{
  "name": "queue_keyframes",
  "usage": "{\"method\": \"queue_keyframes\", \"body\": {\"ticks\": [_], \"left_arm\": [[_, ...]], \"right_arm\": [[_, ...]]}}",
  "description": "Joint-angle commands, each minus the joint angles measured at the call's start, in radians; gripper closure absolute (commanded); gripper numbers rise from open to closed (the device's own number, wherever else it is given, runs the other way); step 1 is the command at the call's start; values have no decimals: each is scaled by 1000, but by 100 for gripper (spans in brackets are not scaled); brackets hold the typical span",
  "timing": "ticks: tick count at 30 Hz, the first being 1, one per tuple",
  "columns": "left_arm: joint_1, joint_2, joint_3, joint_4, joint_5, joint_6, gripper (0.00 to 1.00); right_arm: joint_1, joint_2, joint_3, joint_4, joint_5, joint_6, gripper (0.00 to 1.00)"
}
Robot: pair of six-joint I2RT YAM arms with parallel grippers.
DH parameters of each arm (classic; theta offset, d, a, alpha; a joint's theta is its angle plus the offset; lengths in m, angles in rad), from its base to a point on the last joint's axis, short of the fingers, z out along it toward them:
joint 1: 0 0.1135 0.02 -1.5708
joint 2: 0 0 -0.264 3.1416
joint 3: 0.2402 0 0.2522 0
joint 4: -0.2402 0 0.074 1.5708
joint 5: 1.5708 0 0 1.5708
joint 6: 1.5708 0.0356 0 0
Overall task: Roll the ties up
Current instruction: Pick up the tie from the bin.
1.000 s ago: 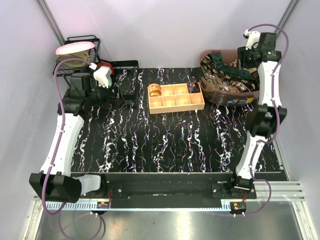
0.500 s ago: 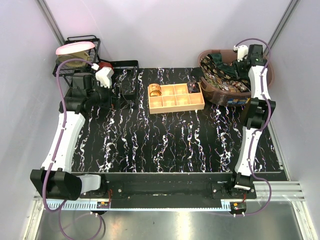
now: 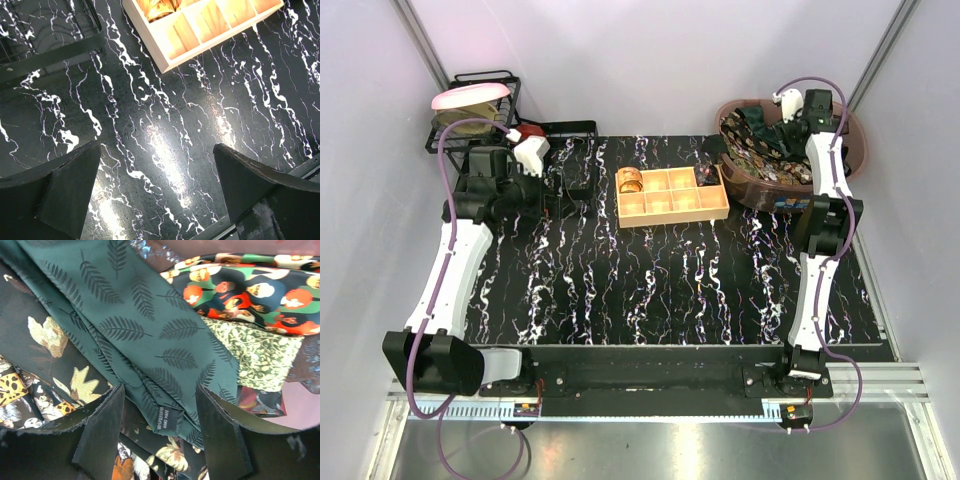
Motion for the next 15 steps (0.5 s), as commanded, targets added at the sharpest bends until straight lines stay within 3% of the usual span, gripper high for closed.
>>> {"method": "queue_keyframes", "body": {"ticks": [1,5,15], "left_arm": [[4,-8,-9,43,23,-1,1],[4,-8,-9,43,33,-1,1],[2,-8,-9,40,28,2,1]], "right_arm": [[8,-15,-16,38,10,-44,36],[11,12,7,37,20,-60,43],[22,84,65,38,41,-95,42]]}}
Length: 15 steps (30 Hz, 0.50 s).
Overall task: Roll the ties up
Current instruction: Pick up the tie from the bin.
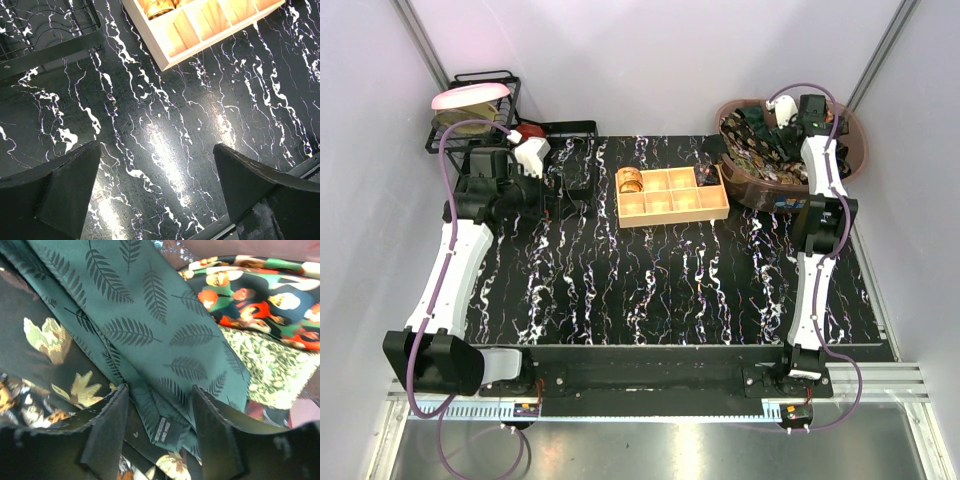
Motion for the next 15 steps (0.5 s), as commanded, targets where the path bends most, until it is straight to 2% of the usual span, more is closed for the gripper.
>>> {"method": "queue_keyframes", "body": {"ticks": [1,7,9,13,15], "left_arm": [[2,-8,-1,40,27,2,1],[4,-10,-1,37,22,5,1],[2,-11,-1,37,19,3,1],[4,-8,-4,37,21,7,1],[4,-7,-4,37,25,3,1]], "right_arm": [[11,58,66,32,28,-26,44],[11,62,76,80,52,-7,64],[11,52,67,109,68,0,65],[9,10,34,175,74,2,80],[9,12,40,204,86,0,92]]}}
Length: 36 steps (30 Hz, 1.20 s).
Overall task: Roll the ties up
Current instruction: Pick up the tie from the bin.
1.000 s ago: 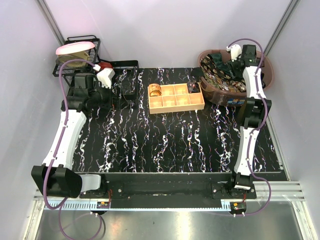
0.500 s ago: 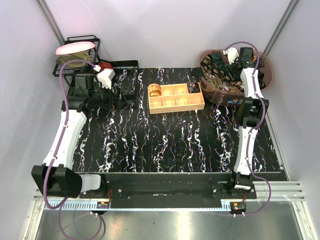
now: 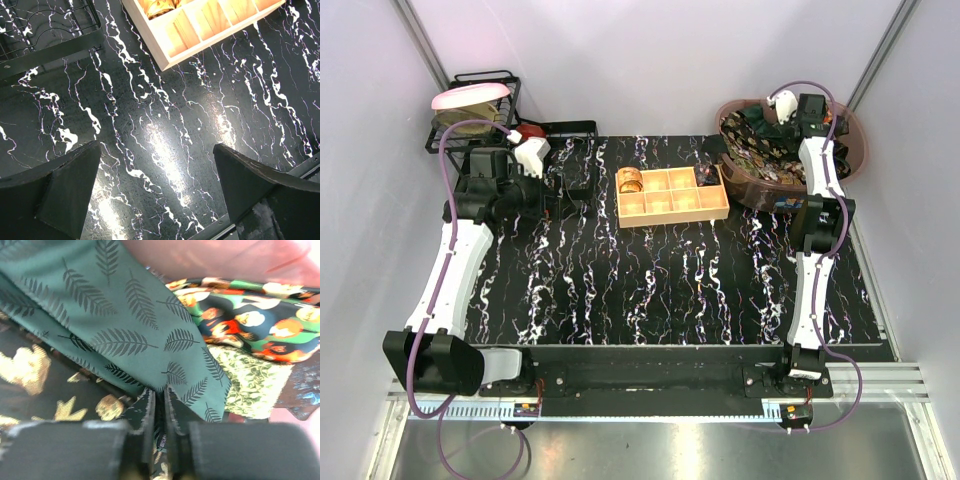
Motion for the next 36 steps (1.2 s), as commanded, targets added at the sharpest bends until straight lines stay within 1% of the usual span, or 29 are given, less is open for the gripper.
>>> {"method": "queue_keyframes", "body": {"ticks": [1,2,6,12,22,27,36], "left_arm": [[4,-6,-4,37,24,3,1],[2,-6,-4,37,27,3,1],[2,-5,-1,36,18,6,1],[4,-8,4,34,-14,15,1],[4,-46,22,28,-39,23,1],[4,-80,10,45,-51,5,1],[2,-135,13,63,-63,-8,1]], "right_arm": [[5,-34,9,113,44,4,97],[5,-31,20,122,53,1,100],[2,-36,26,151,73,-1,100],[-3,-89,57,188,101,50,100],[-3,-352,6,179,61,107,100],[-2,-445,52,147,47,151,100],[5,-688,136,136,1,233,100]]}}
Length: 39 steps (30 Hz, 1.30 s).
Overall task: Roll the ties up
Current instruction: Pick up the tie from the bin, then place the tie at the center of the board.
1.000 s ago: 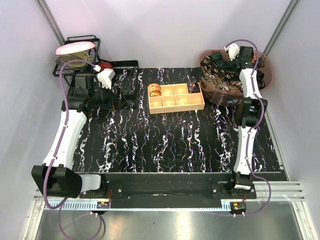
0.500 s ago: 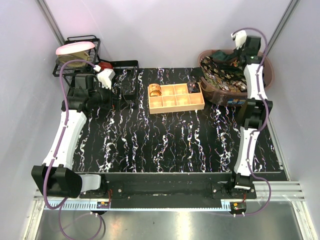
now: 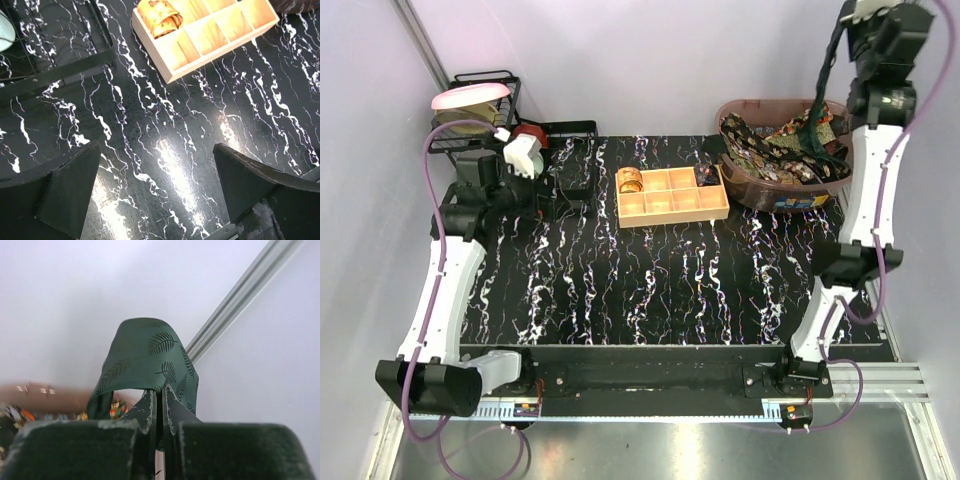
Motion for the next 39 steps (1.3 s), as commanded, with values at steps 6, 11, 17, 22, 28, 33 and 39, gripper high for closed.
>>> {"method": "queue_keyframes", "body": {"ticks": [6,11,17,22,28,33,39], "left_arm": [[2,-57,37,46,17,-17,1],[4,-66,51,41,68,-42,1],[2,-93,36,40,89,-42,1],[2,-114,11,37,115,-72,1],[2,-114,-15,31,120,-54,1],[4,-93,-19,24,80,-25,1],[4,-62,-35,30,71,-8,1]], "right_arm": [[5,-320,35,24,-26,67,100],[5,-416,25,4,-20,100,100],[5,-513,-48,2,10,116,100],[-2,-591,-185,7,70,97,100],[-19,-768,-515,128,109,64,100],[-24,-892,-692,148,81,10,100],[-24,-946,-727,46,-169,83,100]]}}
